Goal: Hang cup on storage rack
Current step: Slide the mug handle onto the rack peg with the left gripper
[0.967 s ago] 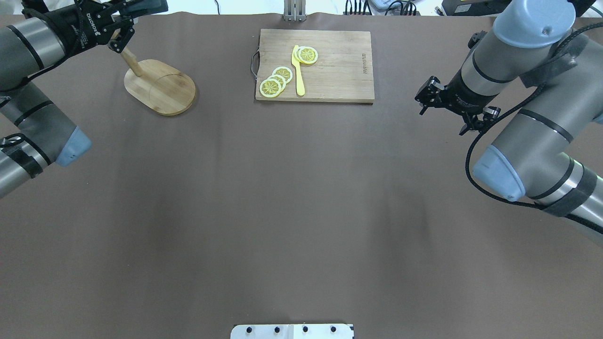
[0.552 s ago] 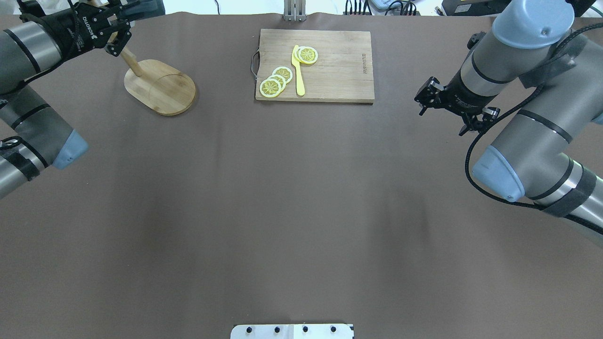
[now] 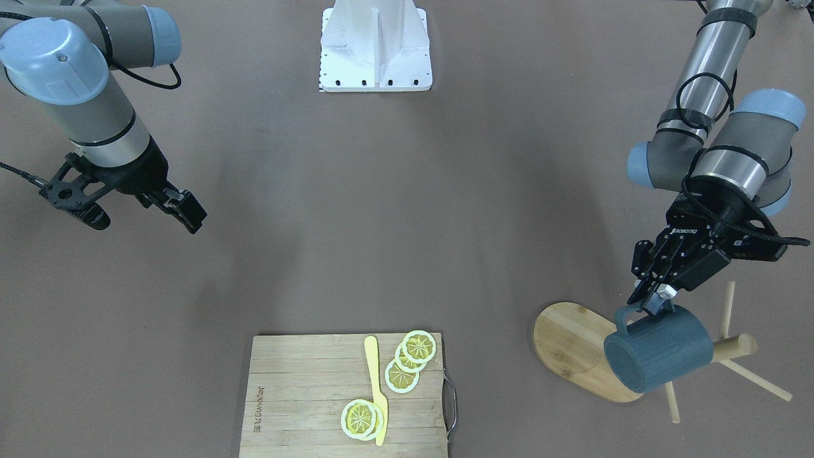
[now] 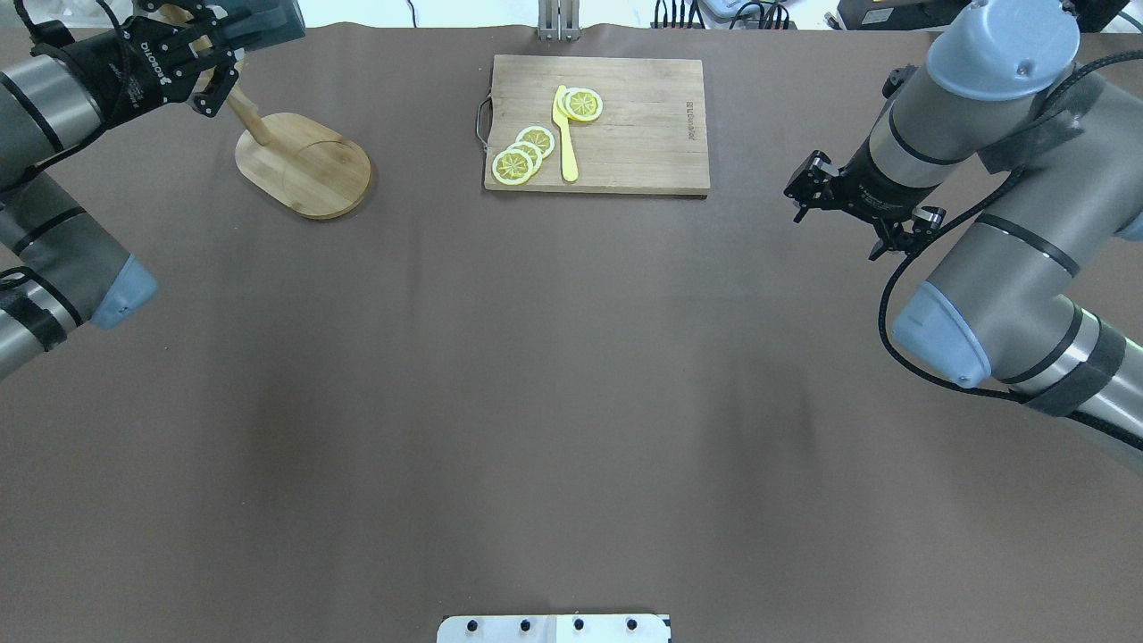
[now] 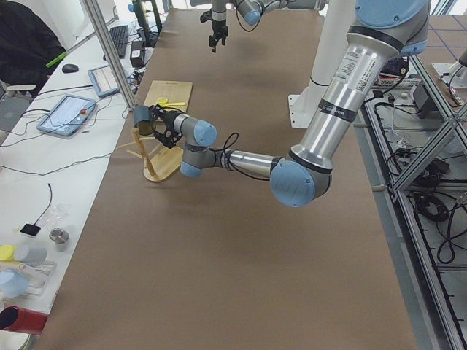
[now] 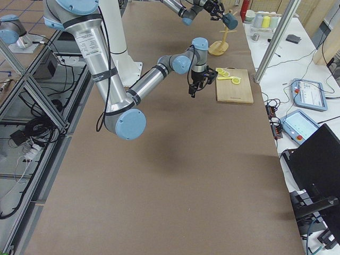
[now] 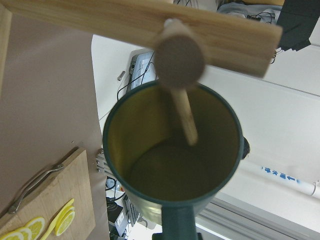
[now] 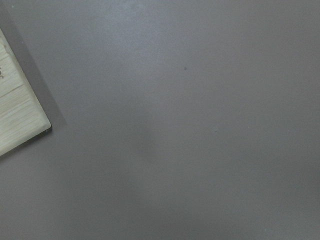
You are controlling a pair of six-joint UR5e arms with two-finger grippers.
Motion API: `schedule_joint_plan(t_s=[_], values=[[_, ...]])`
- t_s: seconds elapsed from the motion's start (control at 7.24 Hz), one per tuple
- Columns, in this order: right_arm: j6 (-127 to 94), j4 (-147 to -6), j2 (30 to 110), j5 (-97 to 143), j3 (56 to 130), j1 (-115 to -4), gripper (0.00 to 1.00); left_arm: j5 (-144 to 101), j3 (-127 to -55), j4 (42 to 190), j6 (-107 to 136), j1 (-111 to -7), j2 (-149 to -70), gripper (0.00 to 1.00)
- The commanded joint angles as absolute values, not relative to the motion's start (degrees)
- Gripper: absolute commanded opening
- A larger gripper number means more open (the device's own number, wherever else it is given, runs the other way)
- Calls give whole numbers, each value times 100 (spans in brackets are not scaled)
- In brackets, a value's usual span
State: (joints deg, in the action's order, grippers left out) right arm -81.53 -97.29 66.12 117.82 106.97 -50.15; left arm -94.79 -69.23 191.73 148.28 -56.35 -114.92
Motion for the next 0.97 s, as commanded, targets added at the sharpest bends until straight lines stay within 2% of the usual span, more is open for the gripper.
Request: schedule_joint_plan(t_s=[0.0, 0.83], values=[[-8156, -9729, 6618, 11777, 10696, -5010, 100, -9308, -6847, 19475, 15439, -5634, -11487, 0], [-8165, -9729, 6609, 11777, 10705, -5010, 100, -8974, -6574, 19714, 15759, -5616, -11540, 0]])
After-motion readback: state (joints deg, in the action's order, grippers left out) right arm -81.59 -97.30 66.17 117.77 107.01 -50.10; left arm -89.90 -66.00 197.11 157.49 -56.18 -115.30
